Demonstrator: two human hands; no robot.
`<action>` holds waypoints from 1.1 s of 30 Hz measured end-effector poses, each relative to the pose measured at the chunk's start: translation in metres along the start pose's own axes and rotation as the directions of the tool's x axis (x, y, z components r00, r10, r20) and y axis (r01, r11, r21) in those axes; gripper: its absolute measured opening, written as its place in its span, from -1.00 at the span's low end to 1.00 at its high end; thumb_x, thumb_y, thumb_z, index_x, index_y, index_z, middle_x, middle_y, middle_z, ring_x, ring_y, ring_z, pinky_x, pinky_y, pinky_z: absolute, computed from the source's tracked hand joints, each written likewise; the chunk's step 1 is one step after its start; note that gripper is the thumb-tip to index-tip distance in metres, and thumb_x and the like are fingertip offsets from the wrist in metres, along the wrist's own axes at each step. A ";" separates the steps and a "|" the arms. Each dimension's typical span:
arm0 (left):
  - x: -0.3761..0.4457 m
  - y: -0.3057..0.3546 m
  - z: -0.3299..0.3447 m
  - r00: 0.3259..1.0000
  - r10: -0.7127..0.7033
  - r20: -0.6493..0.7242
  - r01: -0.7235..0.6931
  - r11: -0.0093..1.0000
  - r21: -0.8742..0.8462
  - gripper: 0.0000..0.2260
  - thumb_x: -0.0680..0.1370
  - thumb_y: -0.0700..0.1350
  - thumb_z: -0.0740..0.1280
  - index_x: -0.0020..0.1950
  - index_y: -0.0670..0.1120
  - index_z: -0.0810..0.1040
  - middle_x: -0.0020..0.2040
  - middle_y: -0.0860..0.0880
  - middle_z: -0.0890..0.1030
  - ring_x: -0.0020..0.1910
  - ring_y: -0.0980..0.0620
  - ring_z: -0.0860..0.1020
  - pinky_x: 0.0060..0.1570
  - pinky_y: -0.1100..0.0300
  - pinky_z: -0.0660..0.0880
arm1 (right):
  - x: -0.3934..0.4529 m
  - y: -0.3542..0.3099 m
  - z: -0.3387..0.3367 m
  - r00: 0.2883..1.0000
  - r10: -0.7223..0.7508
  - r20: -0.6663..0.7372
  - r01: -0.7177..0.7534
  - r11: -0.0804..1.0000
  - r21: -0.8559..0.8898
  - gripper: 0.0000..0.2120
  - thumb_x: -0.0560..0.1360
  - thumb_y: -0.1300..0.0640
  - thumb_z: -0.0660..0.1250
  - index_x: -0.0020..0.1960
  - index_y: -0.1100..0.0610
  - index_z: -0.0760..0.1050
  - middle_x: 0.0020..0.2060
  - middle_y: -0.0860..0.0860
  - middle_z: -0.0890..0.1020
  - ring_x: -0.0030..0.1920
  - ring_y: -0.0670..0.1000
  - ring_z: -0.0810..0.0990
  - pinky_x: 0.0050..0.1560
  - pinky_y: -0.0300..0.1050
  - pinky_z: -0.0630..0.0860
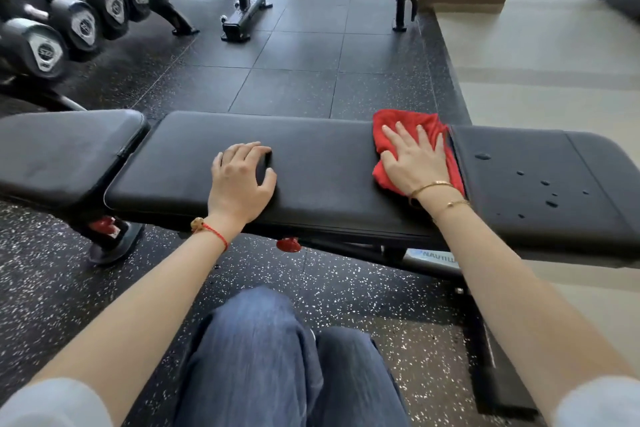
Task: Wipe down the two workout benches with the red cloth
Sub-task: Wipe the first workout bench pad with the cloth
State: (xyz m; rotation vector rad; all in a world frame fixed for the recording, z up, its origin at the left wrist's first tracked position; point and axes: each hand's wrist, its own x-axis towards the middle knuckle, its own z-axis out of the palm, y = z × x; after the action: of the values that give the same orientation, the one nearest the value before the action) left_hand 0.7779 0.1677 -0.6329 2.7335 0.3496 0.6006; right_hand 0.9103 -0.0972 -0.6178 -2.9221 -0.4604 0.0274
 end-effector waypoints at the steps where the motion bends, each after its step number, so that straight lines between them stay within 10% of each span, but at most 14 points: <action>1: 0.000 0.000 0.000 1.000 -0.001 -0.001 0.001 1.000 -0.004 -0.68 0.55 -0.06 0.30 0.30 -0.03 0.53 0.33 -0.01 0.54 0.38 -0.06 0.41 0.45 -0.14 0.22 | 0.007 -0.014 0.001 1.000 -0.025 0.006 0.025 1.000 0.001 -0.46 0.59 -0.10 0.00 0.56 -0.16 0.04 0.57 -0.11 0.04 0.57 0.10 -0.04 0.52 0.19 -0.24; 10: 0.001 -0.004 0.001 1.000 0.007 0.002 -0.007 1.000 -0.003 -0.65 0.54 -0.10 0.31 0.32 -0.06 0.54 0.36 -0.02 0.53 0.41 -0.07 0.39 0.46 -0.15 0.21 | -0.035 -0.047 0.009 0.902 -0.432 -0.010 0.432 0.902 0.014 -0.46 0.58 -0.10 0.09 0.54 -0.20 0.08 0.55 -0.16 0.12 0.57 0.04 0.02 0.54 0.10 -0.19; 18: 0.002 -0.006 0.005 1.000 0.005 -0.015 -0.005 1.000 0.005 -0.65 0.54 -0.08 0.30 0.33 -0.04 0.52 0.37 -0.01 0.52 0.42 -0.04 0.38 0.50 -0.12 0.16 | 0.045 -0.061 0.007 0.983 -0.183 0.022 0.183 0.983 -0.010 -0.48 0.60 -0.10 0.01 0.55 -0.16 0.06 0.56 -0.14 0.09 0.57 0.07 -0.01 0.52 0.18 -0.22; 24: 0.003 -0.007 0.003 1.000 0.004 -0.009 -0.004 1.000 0.018 -0.63 0.52 -0.07 0.27 0.33 -0.02 0.53 0.38 0.01 0.52 0.42 -0.02 0.38 0.48 -0.11 0.18 | 0.030 -0.138 0.021 0.897 -0.438 0.055 0.439 0.899 0.009 -0.46 0.60 -0.10 0.02 0.56 -0.18 0.03 0.57 -0.13 0.06 0.57 0.05 -0.03 0.53 0.17 -0.23; 29: 0.002 -0.009 0.003 1.000 0.009 -0.005 -0.009 1.000 0.007 -0.62 0.53 -0.07 0.26 0.35 -0.01 0.52 0.38 0.01 0.51 0.43 -0.02 0.38 0.49 -0.09 0.16 | -0.001 -0.084 0.015 0.869 -0.495 0.003 0.495 0.869 0.012 -0.46 0.57 -0.11 0.05 0.54 -0.19 0.08 0.55 -0.15 0.13 0.57 0.01 0.03 0.54 0.11 -0.17; 33: 0.002 -0.009 0.005 1.000 0.007 -0.009 -0.007 1.000 0.004 -0.63 0.54 -0.09 0.28 0.35 -0.02 0.52 0.38 0.01 0.51 0.43 -0.01 0.37 0.50 -0.09 0.15 | 0.019 -0.019 0.001 0.972 -0.234 -0.020 0.233 0.972 -0.020 -0.47 0.59 -0.06 0.10 0.54 -0.16 0.11 0.55 -0.12 0.14 0.56 0.04 0.06 0.53 0.13 -0.17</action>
State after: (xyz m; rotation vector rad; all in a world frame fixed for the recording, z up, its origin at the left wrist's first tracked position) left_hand 0.7801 0.1757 -0.6394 2.7374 0.3442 0.6143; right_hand 0.9225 -0.0732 -0.6155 -2.8614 -0.8011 -0.0420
